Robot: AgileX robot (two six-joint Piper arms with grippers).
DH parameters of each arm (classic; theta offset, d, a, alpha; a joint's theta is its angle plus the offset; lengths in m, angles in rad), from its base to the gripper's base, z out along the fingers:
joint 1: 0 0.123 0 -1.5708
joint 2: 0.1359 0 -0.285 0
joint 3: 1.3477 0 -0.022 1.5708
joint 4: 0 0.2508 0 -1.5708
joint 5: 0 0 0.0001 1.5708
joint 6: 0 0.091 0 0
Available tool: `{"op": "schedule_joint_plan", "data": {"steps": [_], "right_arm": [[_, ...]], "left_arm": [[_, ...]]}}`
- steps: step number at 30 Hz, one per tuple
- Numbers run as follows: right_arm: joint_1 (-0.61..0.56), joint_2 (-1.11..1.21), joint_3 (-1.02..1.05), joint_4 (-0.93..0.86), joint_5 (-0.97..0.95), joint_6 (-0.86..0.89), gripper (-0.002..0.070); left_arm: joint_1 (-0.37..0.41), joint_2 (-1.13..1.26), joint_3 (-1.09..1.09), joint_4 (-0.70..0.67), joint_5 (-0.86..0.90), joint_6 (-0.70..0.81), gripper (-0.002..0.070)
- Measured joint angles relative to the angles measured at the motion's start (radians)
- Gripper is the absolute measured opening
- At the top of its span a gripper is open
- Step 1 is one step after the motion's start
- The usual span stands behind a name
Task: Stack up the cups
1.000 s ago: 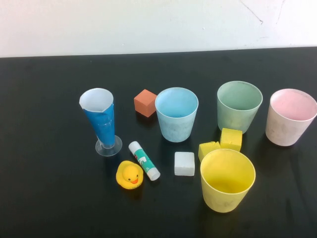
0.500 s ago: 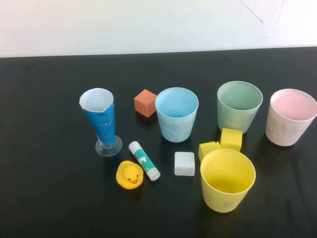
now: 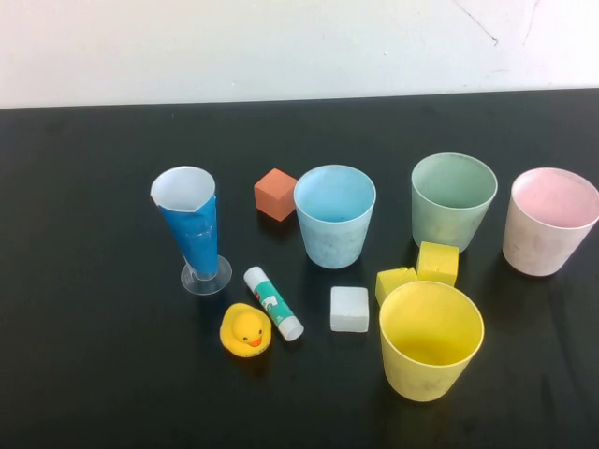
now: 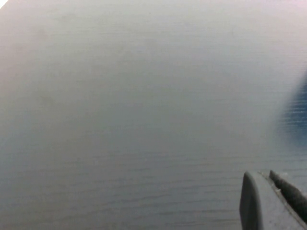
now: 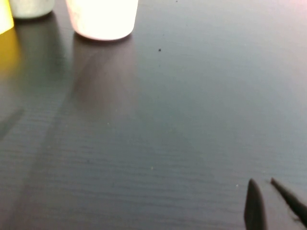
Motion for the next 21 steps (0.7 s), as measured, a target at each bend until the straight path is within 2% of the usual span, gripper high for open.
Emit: {"op": "schedule_joint_plan", "data": {"steps": [8,10,13,16,18,21], "right_arm": [[0.0,0.0,0.0,0.038,-0.008,0.0,-0.0003],[0.0,0.0,0.0,0.112,-0.013,0.0,-0.0003],[0.0,0.0,0.002,0.323,-0.013,0.032,-0.0003],[0.0,0.0,0.002,0.619,-0.013,0.08,-0.0003],[0.0,0.0,0.002,0.753,-0.013,0.094,-0.0003],[0.0,0.0,0.002,0.836,-0.037,0.084,-0.0003]], "left_arm": [[0.0,0.0,-0.001,0.029,0.0,0.0,-0.0002],[0.0,0.0,-0.001,0.029,0.0,0.0,-0.0002],[0.0,0.0,-0.001,-0.013,-0.005,-0.036,-0.0002],[0.0,0.0,0.0,-0.287,-0.029,-0.173,-0.0002],[0.0,0.0,0.002,-0.483,-0.048,-0.243,-0.0002],[0.0,0.0,0.002,-0.705,-0.092,-0.276,-0.0002]]}}
